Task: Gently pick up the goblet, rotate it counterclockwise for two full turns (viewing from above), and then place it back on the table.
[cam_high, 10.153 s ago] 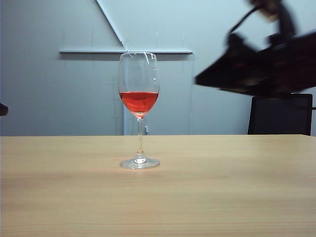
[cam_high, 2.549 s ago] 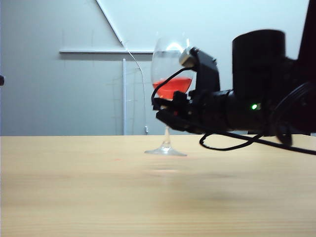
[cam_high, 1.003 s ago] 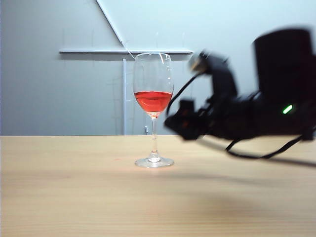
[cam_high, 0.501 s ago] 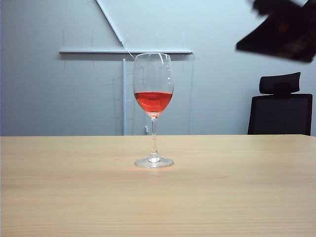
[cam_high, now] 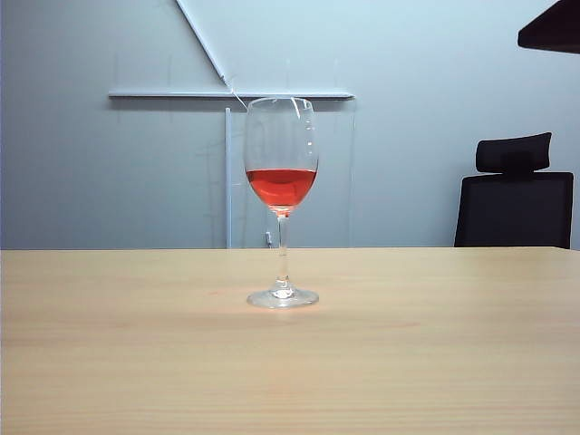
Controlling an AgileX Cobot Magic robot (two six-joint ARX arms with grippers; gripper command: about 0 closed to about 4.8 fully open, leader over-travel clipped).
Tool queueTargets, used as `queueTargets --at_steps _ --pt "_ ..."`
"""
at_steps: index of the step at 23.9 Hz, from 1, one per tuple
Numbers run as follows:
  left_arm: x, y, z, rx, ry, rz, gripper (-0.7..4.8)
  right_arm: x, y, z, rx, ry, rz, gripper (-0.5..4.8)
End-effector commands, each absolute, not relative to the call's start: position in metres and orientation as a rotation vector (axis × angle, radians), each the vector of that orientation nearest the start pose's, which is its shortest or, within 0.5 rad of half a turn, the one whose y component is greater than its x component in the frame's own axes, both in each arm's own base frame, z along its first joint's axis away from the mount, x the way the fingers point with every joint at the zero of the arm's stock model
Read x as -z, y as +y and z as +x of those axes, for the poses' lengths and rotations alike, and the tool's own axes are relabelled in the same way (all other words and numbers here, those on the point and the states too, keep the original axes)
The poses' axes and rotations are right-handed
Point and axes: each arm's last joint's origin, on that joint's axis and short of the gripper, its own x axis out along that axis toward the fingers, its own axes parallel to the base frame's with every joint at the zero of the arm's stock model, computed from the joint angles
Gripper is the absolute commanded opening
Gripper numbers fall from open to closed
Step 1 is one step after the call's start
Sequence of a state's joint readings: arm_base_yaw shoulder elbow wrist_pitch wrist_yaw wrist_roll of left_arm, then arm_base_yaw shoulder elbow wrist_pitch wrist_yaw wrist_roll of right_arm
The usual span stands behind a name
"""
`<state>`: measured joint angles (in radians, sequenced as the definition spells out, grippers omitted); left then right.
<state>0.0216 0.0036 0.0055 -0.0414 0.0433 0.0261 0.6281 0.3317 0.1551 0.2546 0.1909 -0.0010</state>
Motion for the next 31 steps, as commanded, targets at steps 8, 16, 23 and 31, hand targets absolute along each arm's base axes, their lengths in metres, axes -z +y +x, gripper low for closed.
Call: queueTargets --at_steps 8,16,23,31 --pt "-0.163 0.001 0.097 0.027 0.026 0.026 -0.05 -0.216 0.065 0.098 -0.436 -0.089 0.038 0.13" --pt "-0.163 0.001 0.097 0.027 0.025 0.026 -0.05 -0.215 0.047 0.097 -0.286 -0.113 0.004 -0.06" --pt "-0.163 0.001 0.097 0.026 0.025 0.026 -0.05 -0.191 0.018 0.097 -0.139 -0.172 -0.015 -0.06" --pt "-0.163 0.001 0.097 0.027 0.025 0.026 -0.05 -0.179 0.006 0.096 -0.031 -0.160 0.010 -0.06"
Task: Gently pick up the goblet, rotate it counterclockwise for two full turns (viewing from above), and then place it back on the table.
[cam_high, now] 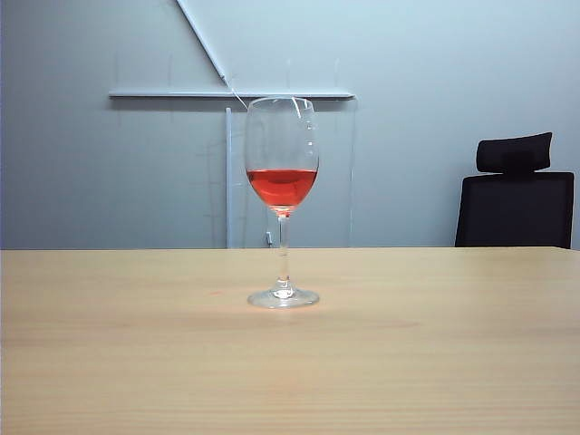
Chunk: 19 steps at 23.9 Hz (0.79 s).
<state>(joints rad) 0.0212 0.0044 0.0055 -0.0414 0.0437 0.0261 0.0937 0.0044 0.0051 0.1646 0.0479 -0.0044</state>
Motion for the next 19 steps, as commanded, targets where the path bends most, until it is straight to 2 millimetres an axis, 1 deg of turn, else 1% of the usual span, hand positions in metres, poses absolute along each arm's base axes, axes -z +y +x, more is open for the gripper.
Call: queueTargets --at_steps 1,7,19 --pt "-0.1633 0.0006 0.0975 0.027 0.026 0.026 -0.05 -0.1788 0.0056 0.0963 -0.028 -0.157 0.009 -0.06" --pt "-0.1633 0.0006 0.0975 0.027 0.025 0.026 -0.05 -0.1785 0.0018 0.0965 -0.021 -0.155 0.001 -0.06" --pt "-0.1633 0.0006 0.0975 0.027 0.025 0.026 -0.05 -0.1784 0.0017 0.0965 -0.014 -0.153 0.002 -0.05"
